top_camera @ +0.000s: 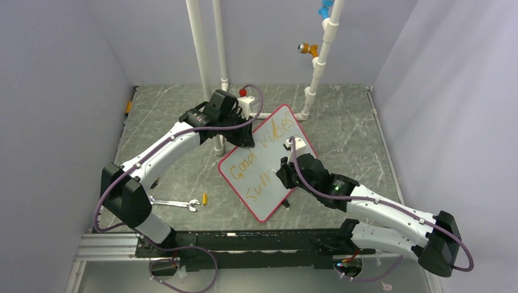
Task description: Write a sentence on the whiteboard
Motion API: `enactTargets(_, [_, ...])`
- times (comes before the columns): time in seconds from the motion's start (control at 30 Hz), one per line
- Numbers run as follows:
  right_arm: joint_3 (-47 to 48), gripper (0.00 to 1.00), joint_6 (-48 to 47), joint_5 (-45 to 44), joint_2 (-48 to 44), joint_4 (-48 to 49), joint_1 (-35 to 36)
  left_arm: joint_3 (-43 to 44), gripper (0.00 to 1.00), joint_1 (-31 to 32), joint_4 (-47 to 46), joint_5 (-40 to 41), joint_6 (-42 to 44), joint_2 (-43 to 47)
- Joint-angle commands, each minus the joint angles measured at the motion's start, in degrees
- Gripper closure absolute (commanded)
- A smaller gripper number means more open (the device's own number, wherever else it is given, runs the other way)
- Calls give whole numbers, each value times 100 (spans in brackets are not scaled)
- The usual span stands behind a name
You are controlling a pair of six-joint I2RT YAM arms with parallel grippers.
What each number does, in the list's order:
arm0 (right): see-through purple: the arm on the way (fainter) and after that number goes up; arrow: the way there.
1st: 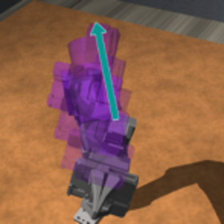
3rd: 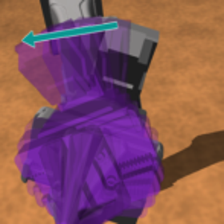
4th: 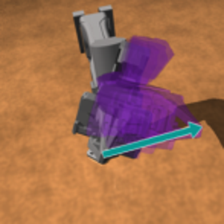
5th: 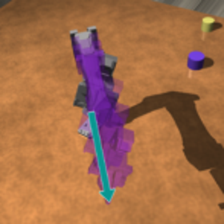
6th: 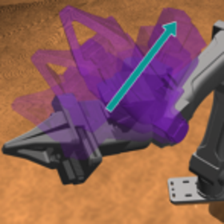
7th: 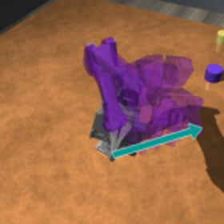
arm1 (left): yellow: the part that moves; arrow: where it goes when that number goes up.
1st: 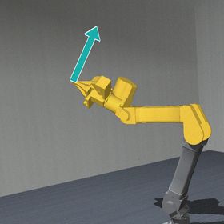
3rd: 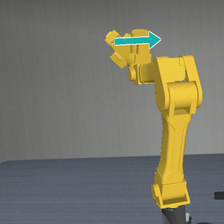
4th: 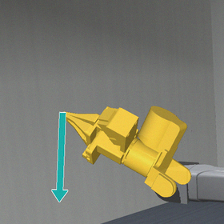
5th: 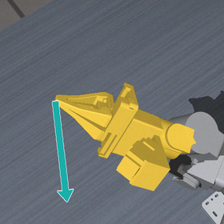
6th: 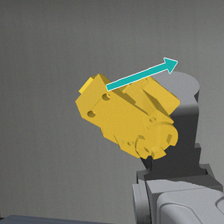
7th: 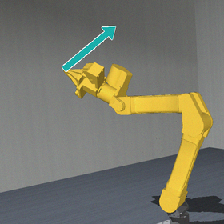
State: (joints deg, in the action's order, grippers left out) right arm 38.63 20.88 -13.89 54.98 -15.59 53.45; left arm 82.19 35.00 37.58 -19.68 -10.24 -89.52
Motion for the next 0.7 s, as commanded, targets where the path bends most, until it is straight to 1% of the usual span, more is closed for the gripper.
enactTargets(0.0, [-278,100,163,344,-14,120,-1,51,100,-13,-148,686,488,70])
enactTargets(0.13, [-405,100,270,366,-157,48,1,42,100,-14,-155,685,479,75])
enactTargets(0.37, [-476,100,404,150,-285,-174,-2,48,100,-16,-155,676,481,83])
enactTargets(0.67, [-229,100,422,-202,-214,-373,1,38,100,-11,-163,681,471,114])
